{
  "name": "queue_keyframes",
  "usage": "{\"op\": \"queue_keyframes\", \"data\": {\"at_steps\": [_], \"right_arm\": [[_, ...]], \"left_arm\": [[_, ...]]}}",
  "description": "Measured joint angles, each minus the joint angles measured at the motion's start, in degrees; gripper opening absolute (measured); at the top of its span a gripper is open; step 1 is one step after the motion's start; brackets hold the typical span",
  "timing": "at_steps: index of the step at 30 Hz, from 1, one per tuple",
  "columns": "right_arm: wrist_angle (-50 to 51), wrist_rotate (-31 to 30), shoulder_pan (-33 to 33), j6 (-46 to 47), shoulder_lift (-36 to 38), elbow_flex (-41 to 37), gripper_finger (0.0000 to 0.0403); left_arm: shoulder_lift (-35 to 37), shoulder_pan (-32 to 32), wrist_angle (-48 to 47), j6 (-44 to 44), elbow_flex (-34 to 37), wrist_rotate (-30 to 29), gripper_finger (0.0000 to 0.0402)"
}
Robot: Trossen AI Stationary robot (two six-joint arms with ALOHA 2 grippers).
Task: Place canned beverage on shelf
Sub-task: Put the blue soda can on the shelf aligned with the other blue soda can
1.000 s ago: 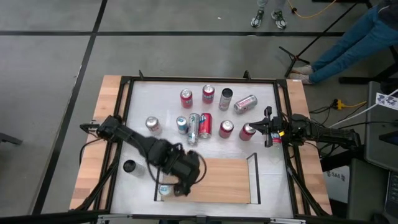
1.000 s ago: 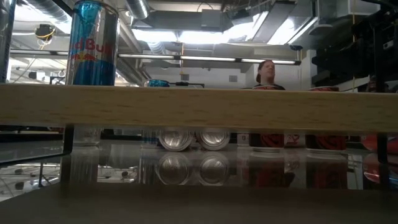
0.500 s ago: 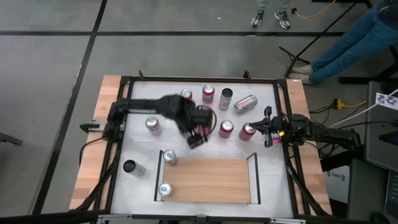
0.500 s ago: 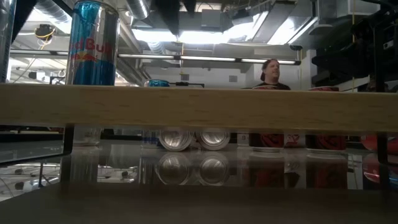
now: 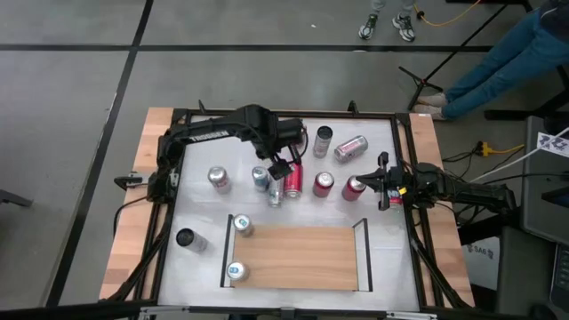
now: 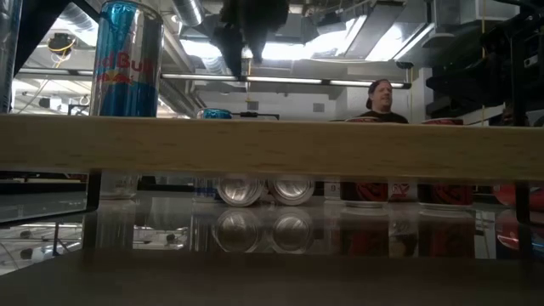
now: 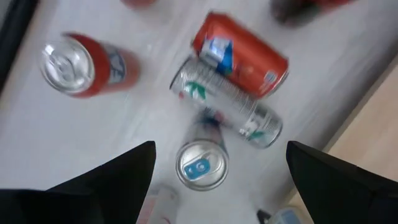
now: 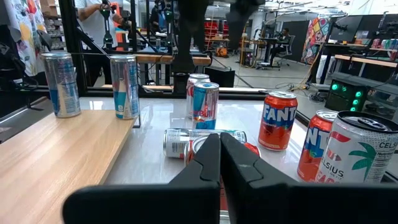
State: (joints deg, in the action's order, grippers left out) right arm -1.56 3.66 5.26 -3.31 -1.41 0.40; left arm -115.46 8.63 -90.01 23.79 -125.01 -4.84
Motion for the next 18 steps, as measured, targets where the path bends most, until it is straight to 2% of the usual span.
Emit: {"op": "queue_keyframes", "data": {"at_steps": [7,18], "right_arm": [[0.0,0.0,0.0,0.0,0.0,0.0,0.0001],[0.0,0.0,0.0,0.0,0.0,0.0,0.0001]], "left_arm": [[0.0,0.1,0.0,-0.4,7.7,2.0,0.0351],[0.0,0.1,2.9,-0.1,13.8,1.2,0.0351]]}}
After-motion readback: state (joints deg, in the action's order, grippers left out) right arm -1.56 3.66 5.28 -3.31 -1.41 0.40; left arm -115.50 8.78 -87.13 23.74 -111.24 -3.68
